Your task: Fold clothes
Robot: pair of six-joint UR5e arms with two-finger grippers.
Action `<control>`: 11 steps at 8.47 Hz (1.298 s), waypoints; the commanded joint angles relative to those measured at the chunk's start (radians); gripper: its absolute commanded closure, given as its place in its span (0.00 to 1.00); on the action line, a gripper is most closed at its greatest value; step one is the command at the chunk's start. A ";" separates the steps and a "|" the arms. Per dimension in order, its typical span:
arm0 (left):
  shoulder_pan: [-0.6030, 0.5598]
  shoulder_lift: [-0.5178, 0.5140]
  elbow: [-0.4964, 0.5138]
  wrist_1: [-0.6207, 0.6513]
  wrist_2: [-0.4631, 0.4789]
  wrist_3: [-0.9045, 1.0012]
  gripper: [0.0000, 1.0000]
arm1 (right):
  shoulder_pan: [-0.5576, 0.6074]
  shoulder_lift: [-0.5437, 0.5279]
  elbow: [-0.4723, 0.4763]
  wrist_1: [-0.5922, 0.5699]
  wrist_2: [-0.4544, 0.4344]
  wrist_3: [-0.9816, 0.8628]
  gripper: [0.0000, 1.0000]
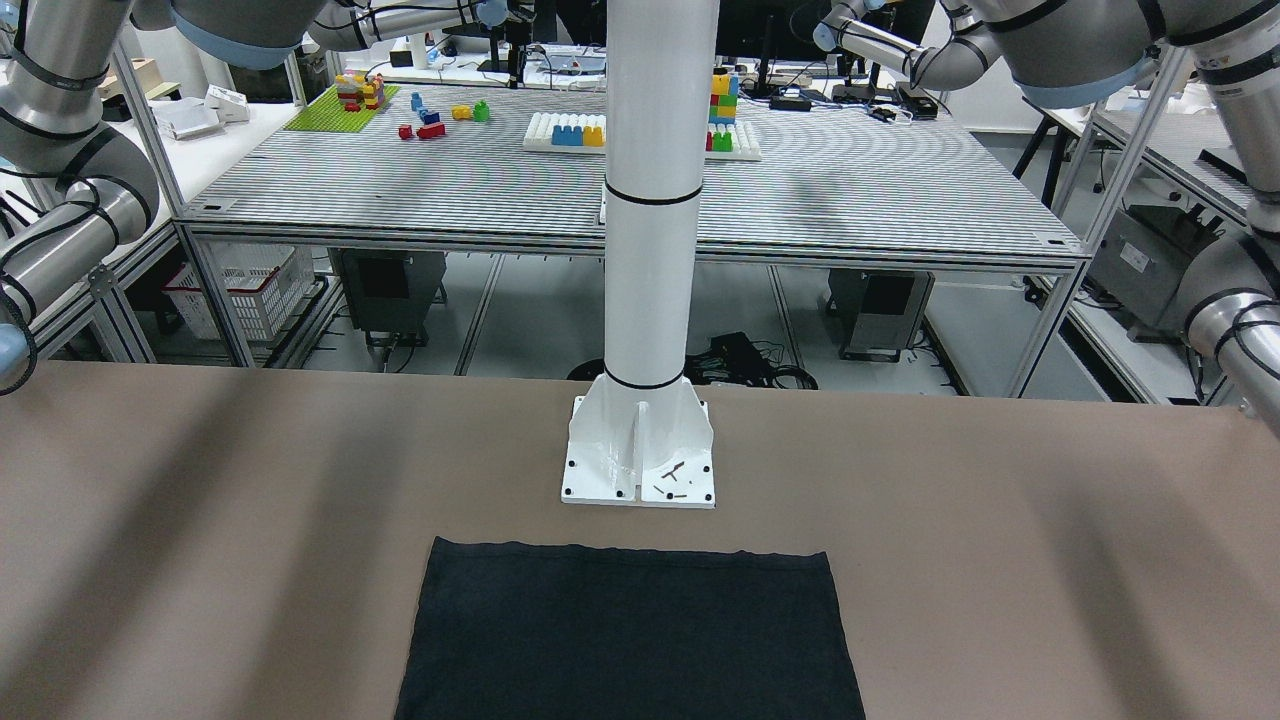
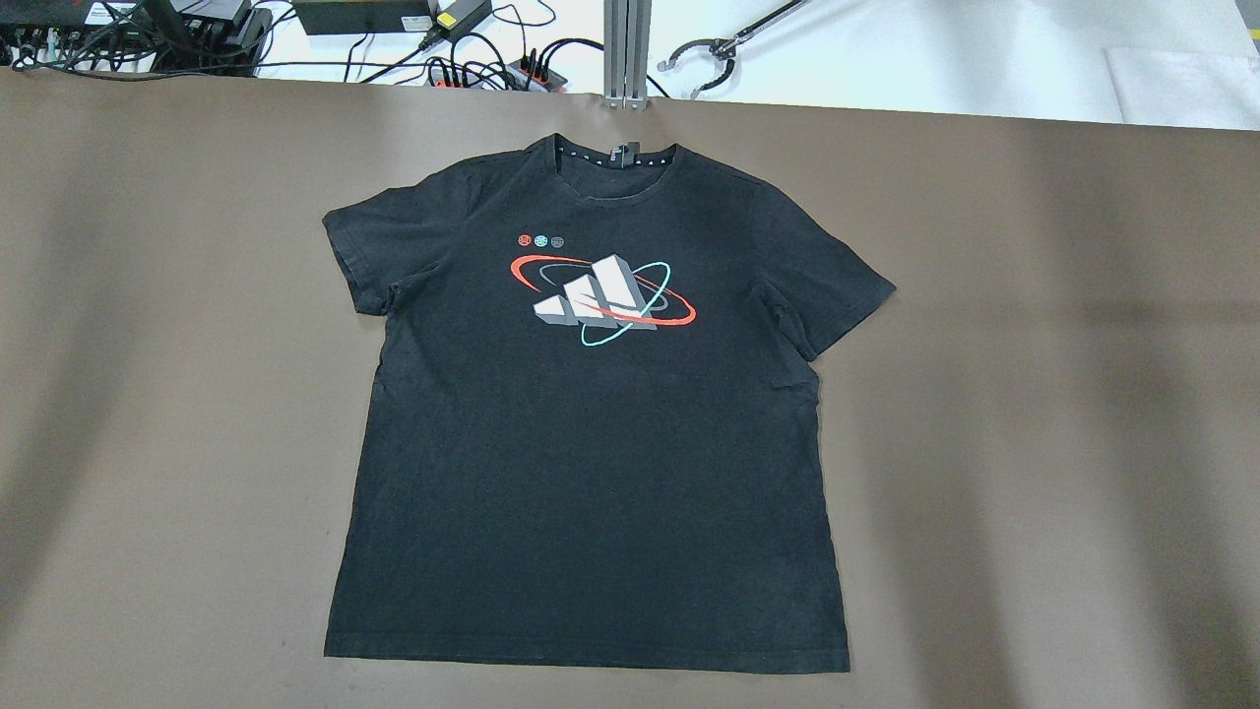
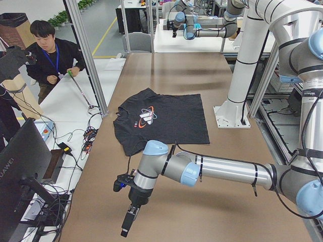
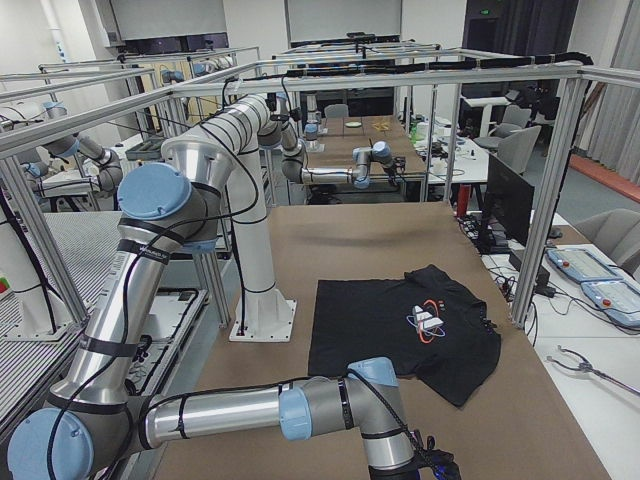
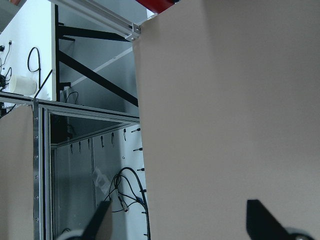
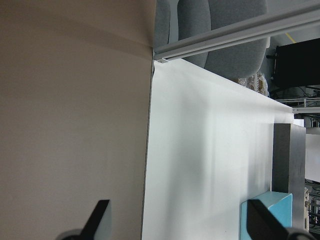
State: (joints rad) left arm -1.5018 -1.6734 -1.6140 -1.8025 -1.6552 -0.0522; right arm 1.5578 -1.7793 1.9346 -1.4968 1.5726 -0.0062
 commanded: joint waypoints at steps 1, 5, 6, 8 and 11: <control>0.000 0.007 -0.001 -0.001 0.000 0.003 0.06 | 0.001 -0.002 0.001 0.001 0.000 0.000 0.05; 0.002 0.000 -0.004 0.000 0.000 0.000 0.06 | -0.001 0.008 0.006 0.006 0.009 0.000 0.05; 0.002 -0.003 -0.006 -0.001 0.000 0.000 0.06 | -0.002 0.009 0.007 0.007 0.007 0.000 0.05; 0.002 -0.029 -0.004 0.000 0.000 0.000 0.06 | -0.002 0.009 0.009 0.047 0.010 -0.003 0.05; 0.002 -0.037 0.002 0.002 0.000 0.000 0.06 | -0.004 0.008 0.004 0.151 0.014 -0.006 0.05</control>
State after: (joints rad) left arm -1.5003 -1.7066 -1.6170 -1.8025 -1.6553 -0.0522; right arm 1.5544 -1.7703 1.9422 -1.4044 1.5836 -0.0105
